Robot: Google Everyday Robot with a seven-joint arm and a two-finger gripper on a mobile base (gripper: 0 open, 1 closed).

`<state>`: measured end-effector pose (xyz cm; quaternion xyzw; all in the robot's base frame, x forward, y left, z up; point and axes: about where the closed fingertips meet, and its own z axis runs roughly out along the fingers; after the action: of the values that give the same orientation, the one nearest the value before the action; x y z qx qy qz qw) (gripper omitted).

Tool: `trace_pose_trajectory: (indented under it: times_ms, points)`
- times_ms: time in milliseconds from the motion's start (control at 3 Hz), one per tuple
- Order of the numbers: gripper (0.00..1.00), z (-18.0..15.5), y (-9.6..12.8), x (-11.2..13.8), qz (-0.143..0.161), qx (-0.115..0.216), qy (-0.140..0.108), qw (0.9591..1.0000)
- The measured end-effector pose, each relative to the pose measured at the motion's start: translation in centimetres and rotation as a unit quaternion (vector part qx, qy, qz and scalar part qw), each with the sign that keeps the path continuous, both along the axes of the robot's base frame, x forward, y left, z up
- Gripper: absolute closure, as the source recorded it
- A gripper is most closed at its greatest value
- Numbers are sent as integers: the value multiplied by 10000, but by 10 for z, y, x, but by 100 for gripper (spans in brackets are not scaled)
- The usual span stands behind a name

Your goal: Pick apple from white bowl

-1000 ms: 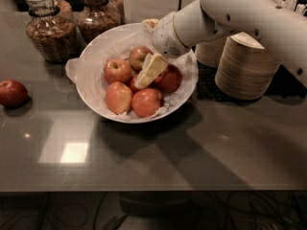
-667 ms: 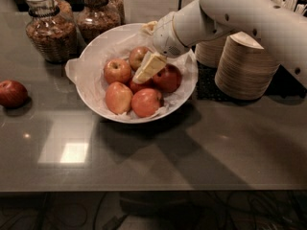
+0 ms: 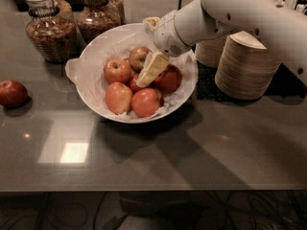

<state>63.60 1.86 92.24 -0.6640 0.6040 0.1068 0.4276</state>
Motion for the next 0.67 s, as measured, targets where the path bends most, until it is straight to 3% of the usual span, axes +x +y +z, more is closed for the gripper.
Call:
trace_pose_trajectory:
  times_ms: [333,667]
  points:
    - [0,0,0,0,1,0,0,10000]
    - [19,0,0,0,1,0,0,10000]
